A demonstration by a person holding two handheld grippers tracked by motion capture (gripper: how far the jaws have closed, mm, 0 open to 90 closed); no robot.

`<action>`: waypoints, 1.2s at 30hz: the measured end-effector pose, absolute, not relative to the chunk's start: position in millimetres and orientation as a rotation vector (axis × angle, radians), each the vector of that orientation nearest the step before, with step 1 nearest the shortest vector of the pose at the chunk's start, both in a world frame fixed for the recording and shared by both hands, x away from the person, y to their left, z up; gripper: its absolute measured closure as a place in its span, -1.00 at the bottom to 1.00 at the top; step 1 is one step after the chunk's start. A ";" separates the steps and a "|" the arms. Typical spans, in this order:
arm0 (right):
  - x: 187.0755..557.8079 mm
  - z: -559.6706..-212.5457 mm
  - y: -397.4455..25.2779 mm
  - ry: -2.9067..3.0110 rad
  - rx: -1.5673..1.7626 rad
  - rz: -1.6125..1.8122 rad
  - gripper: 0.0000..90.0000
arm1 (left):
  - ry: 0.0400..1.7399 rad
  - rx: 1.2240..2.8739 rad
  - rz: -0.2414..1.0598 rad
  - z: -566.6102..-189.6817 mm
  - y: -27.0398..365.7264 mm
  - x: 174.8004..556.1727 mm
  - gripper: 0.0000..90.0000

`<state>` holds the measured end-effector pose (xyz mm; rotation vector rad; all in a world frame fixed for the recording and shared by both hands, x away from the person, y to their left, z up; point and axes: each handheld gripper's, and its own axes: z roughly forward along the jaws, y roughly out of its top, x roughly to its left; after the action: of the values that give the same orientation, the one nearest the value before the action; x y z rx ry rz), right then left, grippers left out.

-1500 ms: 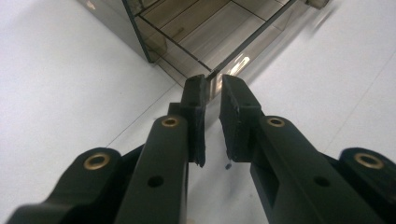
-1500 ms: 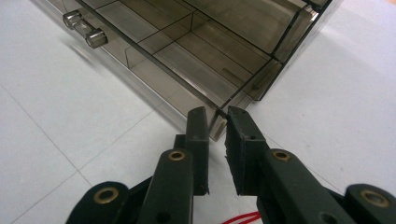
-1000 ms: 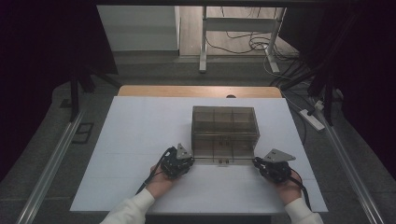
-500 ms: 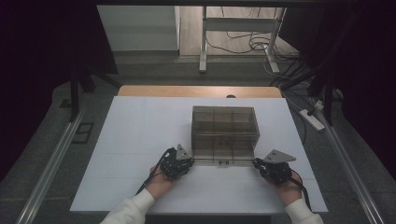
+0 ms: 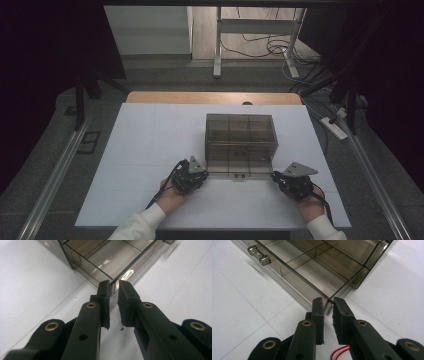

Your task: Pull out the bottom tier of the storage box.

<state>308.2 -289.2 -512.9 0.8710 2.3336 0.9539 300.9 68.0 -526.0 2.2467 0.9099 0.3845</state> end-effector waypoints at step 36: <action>295.7 -511.5 -292.5 2.359 0.844 0.964 0.77 | 0.895 2.261 0.359 -525.9 68.2 289.6 0.76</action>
<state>295.7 -292.5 -511.5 0.8436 2.3590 0.9637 289.6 68.2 -525.9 2.2605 0.8947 0.3586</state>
